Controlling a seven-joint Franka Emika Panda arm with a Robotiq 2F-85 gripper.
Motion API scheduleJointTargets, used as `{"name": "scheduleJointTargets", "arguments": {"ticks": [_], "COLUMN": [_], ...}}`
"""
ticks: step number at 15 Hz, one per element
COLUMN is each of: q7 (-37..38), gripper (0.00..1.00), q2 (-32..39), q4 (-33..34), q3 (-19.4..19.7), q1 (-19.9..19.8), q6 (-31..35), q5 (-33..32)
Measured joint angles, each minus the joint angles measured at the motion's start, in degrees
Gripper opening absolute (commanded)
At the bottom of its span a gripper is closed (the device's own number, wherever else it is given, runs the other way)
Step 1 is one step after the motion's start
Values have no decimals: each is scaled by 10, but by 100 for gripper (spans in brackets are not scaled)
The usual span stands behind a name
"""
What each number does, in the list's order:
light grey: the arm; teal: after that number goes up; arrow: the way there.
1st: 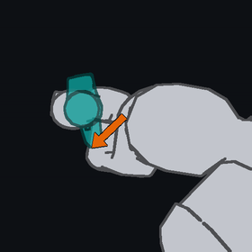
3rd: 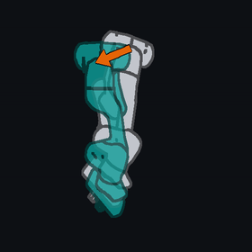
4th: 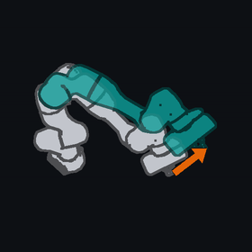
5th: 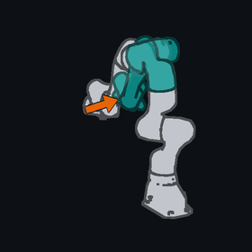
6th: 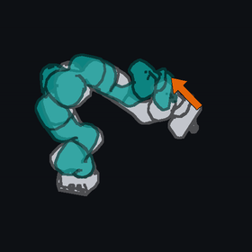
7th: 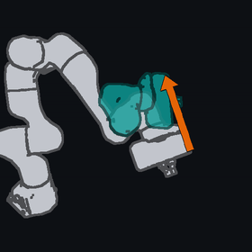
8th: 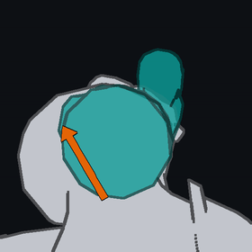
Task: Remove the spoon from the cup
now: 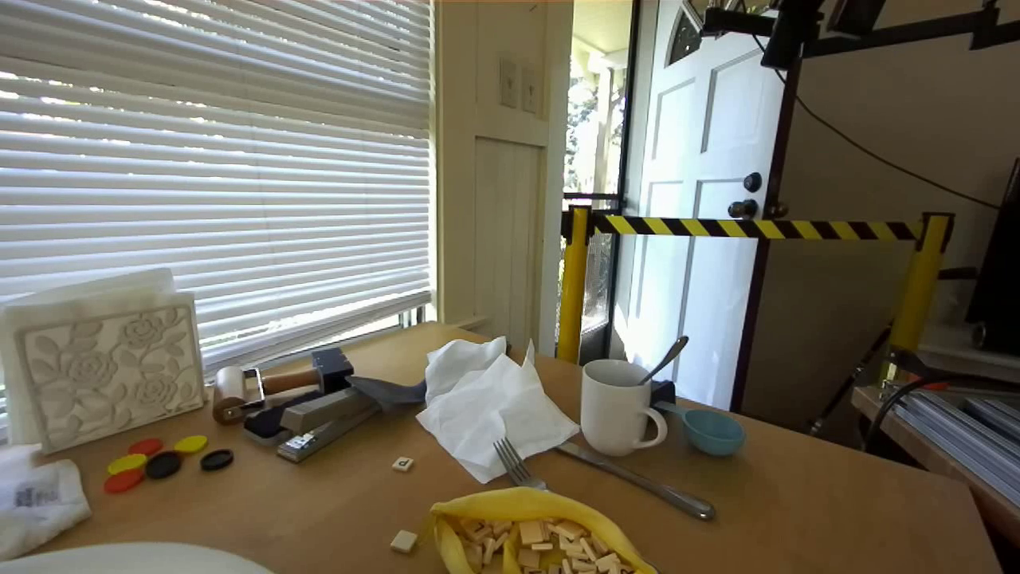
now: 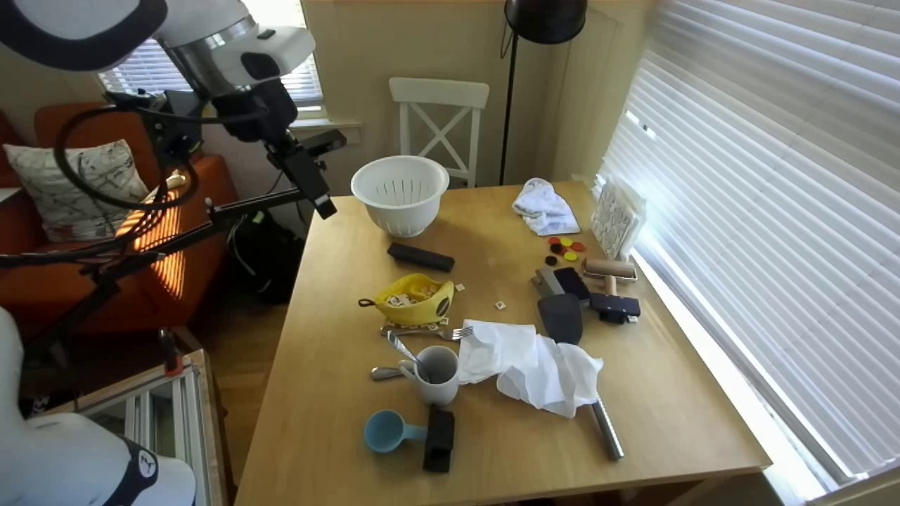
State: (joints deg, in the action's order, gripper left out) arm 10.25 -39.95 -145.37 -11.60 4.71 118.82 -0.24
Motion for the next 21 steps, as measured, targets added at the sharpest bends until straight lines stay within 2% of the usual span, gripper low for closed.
{"name": "scheduleJointTargets", "arguments": {"ticks": [4,9,12,16,21], "q7": [78,199,272,351,353], "gripper": [100,100,100,100,100], "q2": [40,175,248,305,331], "q4": [10,77,125,157,147], "q3": [-9,-18,-11,13,47], "q1": [-43,-93,-98,-96,-84], "q6": [1,-2,-24,-67,-58], "q5": [-24,-44,-44,-36,0]}}
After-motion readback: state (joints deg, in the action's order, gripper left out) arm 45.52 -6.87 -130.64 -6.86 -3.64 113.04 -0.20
